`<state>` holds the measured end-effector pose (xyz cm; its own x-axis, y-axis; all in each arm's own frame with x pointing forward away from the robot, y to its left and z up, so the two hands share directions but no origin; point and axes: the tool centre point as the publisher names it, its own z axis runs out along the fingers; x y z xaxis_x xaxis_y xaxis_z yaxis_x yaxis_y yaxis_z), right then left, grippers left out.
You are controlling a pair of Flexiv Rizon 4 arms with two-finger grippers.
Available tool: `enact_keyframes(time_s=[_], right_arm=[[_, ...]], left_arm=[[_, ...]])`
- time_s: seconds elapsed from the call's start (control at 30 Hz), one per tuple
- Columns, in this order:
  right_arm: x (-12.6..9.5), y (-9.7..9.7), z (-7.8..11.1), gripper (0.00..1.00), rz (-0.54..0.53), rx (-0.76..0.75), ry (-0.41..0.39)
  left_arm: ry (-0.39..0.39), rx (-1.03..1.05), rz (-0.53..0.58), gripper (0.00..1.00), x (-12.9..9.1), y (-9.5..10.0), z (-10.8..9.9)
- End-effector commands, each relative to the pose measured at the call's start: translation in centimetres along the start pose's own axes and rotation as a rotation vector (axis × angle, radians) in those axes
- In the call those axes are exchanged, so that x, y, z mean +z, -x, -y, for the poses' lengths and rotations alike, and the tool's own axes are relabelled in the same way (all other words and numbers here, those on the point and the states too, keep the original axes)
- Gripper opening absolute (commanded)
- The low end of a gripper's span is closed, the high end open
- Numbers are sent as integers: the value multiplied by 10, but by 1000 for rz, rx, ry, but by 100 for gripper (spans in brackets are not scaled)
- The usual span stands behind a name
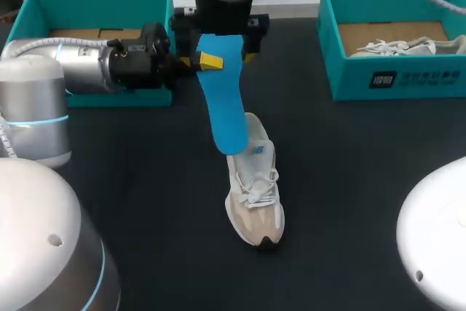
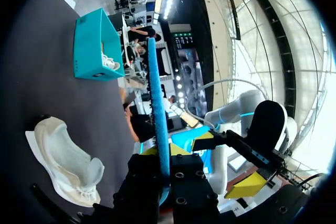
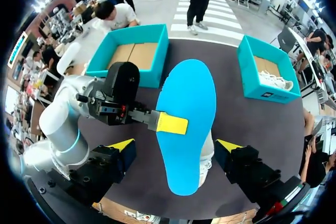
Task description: Take the shoe out of the shoebox, open the shoe tongue, remove and reinsert the insole, then place the shoe into the shoebox
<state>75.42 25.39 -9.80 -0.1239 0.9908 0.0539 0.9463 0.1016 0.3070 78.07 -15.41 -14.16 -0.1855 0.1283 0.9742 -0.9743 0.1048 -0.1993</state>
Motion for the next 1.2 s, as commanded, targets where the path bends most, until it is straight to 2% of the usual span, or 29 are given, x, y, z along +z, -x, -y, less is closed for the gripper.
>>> enact_keyframes(time_s=[0.03,0.33,0.5,0.57,1.0,1.07,1.2], right_arm=[[-2,-5,-1,100,181,0,0],[-14,-6,0,100,170,2,6],[-14,-7,0,100,164,3,4],[-12,-8,0,100,171,19,-27],[-12,-8,0,100,171,19,-27],[-13,3,2,100,14,97,3],[-16,24,3,100,-112,123,11]], left_arm=[[-1,1,-1,0,0,1,-1],[-1,1,-1,0,0,1,-1],[-1,1,-1,0,0,1,-1],[-1,1,-1,0,0,1,-1],[-1,1,-1,0,0,1,-1],[-1,1,-1,0,0,1,-1],[-1,1,-1,0,0,1,-1]])
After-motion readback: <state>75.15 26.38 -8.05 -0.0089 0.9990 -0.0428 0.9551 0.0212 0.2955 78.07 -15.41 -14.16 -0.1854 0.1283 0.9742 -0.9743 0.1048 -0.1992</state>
